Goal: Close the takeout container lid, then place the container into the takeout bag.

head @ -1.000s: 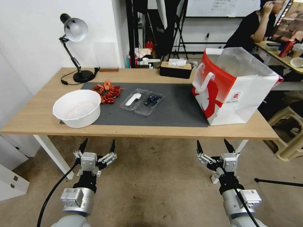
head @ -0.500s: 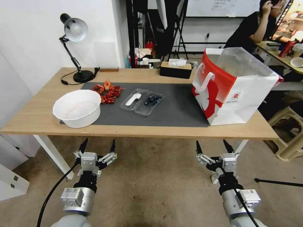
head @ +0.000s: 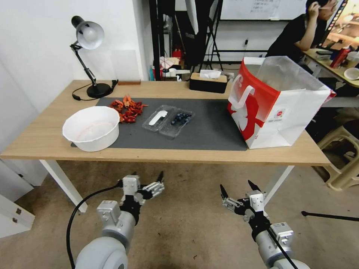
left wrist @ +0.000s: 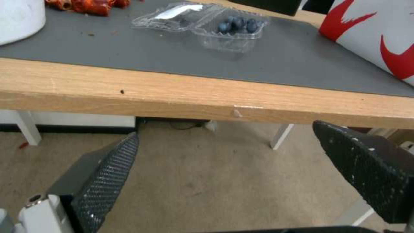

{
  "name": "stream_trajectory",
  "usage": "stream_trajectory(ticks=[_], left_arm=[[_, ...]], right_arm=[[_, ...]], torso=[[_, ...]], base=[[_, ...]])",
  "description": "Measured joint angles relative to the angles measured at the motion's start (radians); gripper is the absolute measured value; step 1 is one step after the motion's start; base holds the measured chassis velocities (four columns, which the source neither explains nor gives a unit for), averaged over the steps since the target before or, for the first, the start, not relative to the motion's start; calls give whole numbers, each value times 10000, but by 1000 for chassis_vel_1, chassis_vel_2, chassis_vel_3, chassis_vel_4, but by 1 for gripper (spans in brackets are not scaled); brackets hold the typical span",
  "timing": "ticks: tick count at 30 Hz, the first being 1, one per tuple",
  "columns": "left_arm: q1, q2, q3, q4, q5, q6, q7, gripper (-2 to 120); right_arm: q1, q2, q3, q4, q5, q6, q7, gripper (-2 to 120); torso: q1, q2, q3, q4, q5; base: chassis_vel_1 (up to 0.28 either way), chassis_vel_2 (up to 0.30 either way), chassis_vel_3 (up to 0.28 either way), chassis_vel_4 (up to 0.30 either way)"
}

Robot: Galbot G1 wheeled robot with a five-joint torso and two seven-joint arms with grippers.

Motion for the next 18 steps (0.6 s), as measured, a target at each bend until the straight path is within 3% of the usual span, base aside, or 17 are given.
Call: stream_trajectory(ticks=[18], left_arm=[[-24, 213, -49, 15, -26, -190, 42, 100]], right_arm=[[46, -100, 48, 438, 466, 24, 113, 100]], torso=[[0, 0, 0, -1, 0]], base=[[0, 0, 0, 0]])
